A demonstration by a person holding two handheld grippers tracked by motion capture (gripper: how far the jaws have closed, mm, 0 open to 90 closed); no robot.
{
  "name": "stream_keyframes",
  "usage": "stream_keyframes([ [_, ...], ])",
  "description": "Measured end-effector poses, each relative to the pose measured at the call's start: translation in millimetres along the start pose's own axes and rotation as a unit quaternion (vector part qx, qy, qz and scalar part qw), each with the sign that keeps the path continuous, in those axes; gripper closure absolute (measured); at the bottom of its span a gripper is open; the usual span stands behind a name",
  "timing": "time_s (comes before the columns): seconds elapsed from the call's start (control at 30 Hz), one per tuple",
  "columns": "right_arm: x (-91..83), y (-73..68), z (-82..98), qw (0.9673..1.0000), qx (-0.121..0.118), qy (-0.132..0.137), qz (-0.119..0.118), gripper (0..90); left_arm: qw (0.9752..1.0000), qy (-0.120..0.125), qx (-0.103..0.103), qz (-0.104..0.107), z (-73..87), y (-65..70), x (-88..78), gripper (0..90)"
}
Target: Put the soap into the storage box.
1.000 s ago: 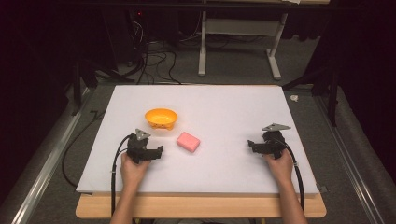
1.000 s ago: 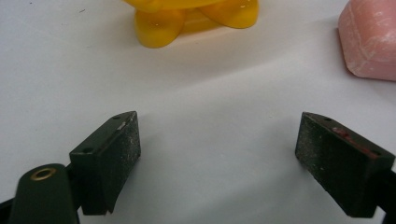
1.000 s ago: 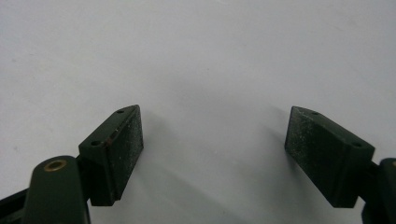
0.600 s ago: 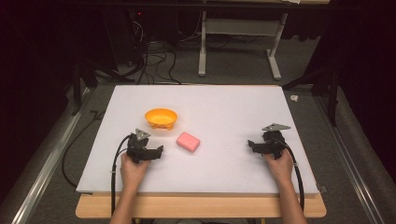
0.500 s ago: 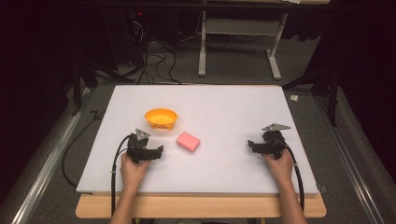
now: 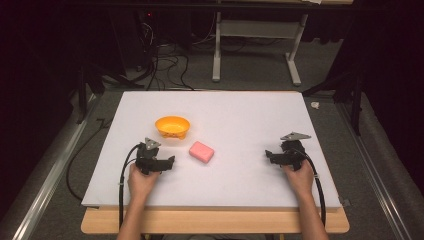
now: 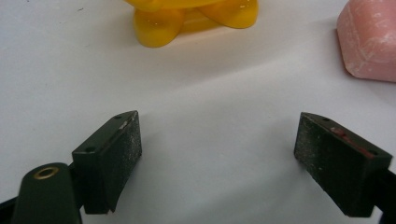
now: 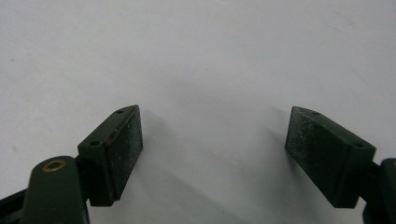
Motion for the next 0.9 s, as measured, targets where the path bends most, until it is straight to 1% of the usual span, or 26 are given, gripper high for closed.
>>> stream_keyframes([
  [0.13, -0.1, -0.1, 0.1, 1.0000, 0.000, 0.000, 0.000, 19.5, 1.0000, -0.002, 0.001, -0.001, -0.3, 0.2, -0.2, 15.9],
  [0.4, 0.0, 0.1, 0.2, 1.0000, -0.001, 0.000, 0.000, 19.6, 1.0000, 0.002, -0.003, -0.008, -0.8, 1.2, -0.5, 15.6],
  [0.5, -0.1, 0.1, 0.2, 1.0000, -0.002, 0.000, 0.000, 19.6, 0.9999, 0.007, -0.008, -0.004, -2.3, 1.8, -3.4, 15.4],
  [0.57, -0.1, 0.0, 0.1, 1.0000, -0.002, 0.000, 0.000, 19.6, 0.9998, 0.015, -0.009, 0.004, -4.2, 4.3, -7.1, 15.4],
  [0.7, 0.0, 0.3, 0.1, 1.0000, -0.002, 0.000, 0.000, 19.5, 0.9995, 0.025, -0.005, 0.018, -7.2, 12.3, -12.8, 15.4],
  [0.8, 0.0, 0.1, 0.1, 1.0000, -0.002, 0.000, 0.000, 19.5, 0.9988, 0.030, -0.013, 0.037, -8.3, 18.8, -15.7, 15.4],
  [0.9, 0.0, 0.4, 0.2, 1.0000, -0.002, 0.000, 0.000, 19.6, 0.9987, 0.032, -0.007, 0.040, -8.6, 24.9, -17.3, 15.4],
])
Point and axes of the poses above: each handheld gripper's, and its own axes: x roughly forward along the jaws, z roughly out of its underside, y roughly to its right, the point moved 3 cm from there along x, roughly forward along the jaws, and after that the axes turned 9 degrees about -x, right-handed, at the moved point
